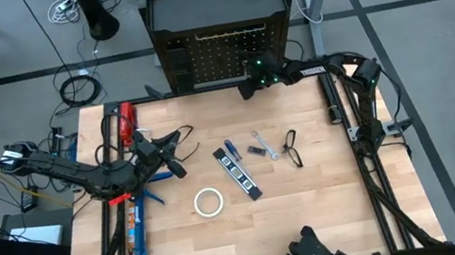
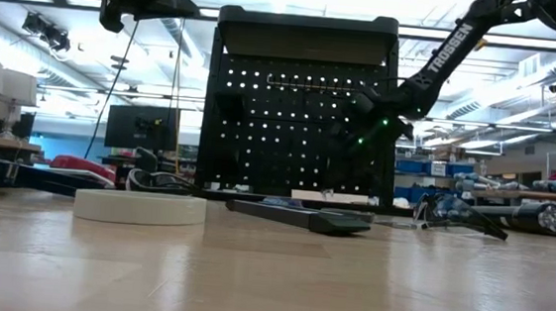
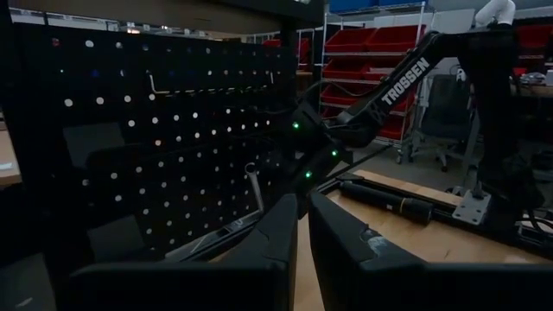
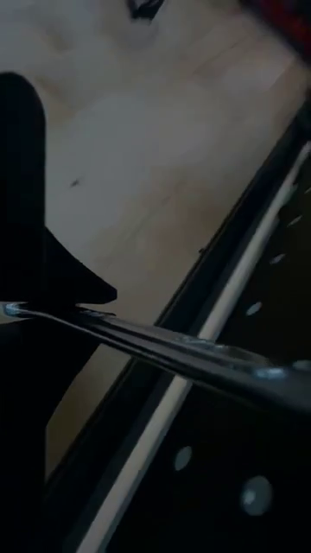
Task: Hang tools onto peg board
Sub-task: Unhang the wrench from the black pegboard, then return to Home Position
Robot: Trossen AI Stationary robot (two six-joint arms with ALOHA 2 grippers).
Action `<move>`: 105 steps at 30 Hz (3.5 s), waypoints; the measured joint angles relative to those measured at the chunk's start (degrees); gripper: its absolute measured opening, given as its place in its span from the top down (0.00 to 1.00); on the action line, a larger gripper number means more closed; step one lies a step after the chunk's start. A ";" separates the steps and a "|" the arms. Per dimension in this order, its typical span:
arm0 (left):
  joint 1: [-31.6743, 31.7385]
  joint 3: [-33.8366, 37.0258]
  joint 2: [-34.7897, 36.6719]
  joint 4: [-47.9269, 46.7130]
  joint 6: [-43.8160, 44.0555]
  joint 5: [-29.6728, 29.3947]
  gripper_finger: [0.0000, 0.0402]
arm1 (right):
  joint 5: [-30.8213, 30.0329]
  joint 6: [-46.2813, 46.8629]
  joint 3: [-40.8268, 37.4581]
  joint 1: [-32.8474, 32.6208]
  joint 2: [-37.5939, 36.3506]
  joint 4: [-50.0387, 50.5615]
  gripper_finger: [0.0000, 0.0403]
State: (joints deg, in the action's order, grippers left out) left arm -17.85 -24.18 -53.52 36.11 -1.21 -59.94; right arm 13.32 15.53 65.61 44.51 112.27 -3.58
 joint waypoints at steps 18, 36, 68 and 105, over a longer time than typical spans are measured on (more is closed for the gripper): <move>0.00 0.00 0.00 -0.01 0.09 0.00 0.91 | 4.96 3.74 -3.48 0.20 -0.83 -7.95 0.95; 0.00 0.00 0.00 -0.95 0.13 0.05 0.91 | 19.12 8.49 -11.91 0.72 -1.13 -28.98 0.96; -1.03 -0.02 -0.09 -1.30 2.10 0.21 0.91 | 8.67 10.01 -27.09 -3.54 -15.87 -28.77 0.96; -0.55 -0.07 -6.49 -5.78 14.99 13.55 0.89 | 5.37 13.88 -29.93 -18.29 -30.55 14.12 0.69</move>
State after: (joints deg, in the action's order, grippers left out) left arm -18.39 -24.25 -60.01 30.33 13.78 -46.39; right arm 18.70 29.41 35.68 26.23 81.71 10.53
